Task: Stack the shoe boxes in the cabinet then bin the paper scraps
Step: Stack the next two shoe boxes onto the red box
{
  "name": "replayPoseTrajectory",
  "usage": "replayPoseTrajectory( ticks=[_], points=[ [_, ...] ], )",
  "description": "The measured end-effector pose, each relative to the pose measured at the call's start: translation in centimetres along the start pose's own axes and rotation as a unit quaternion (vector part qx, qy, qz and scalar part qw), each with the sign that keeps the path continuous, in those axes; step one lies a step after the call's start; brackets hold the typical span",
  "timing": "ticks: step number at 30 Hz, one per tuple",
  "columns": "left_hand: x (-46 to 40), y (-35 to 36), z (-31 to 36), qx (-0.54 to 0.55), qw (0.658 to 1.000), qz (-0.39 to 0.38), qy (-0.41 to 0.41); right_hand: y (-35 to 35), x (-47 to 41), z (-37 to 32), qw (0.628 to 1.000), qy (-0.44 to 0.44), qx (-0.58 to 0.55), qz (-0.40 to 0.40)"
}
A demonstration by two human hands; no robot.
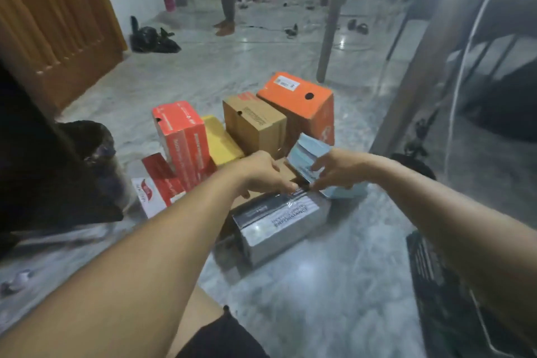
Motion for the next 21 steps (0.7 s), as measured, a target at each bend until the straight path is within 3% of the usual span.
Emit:
replayPoseTrajectory(
  ticks=[6,10,12,16,21],
  points=[
    [-4.2,8.7,6.7,0.040,0.997,-0.046,0.053,2.2,4.4,16.2,0.984,0.176,-0.031,0.027],
    [-6.5,14.2,5.5,0.081,0.993,-0.069,0.046,4.0,7.9,24.0,0.956,0.274,-0.020,0.103],
    [-7.5,16.0,3.7,0.034,0.996,-0.077,0.033,5.3,10.0,27.4,0.929,0.344,-0.016,0.134],
    [-8.5,18.2,2.2,-0.019,0.996,-0.088,0.014,9.7,14.1,32.0,0.876,0.467,-0.066,0.100],
    [-9.3,20.3,2.5,-0.055,0.992,-0.114,0.020,12.9,16.0,34.3,0.858,0.492,-0.135,0.054]
  ],
)
Point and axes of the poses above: each hand's wrist, its own x-axis away from the middle knuckle, its own y-axis out of the palm, z = x × y, the point moved 9 cm from there along -x, towards the middle knuckle, and after that the axes turned 2 degrees about y, right-handed, at the moved point
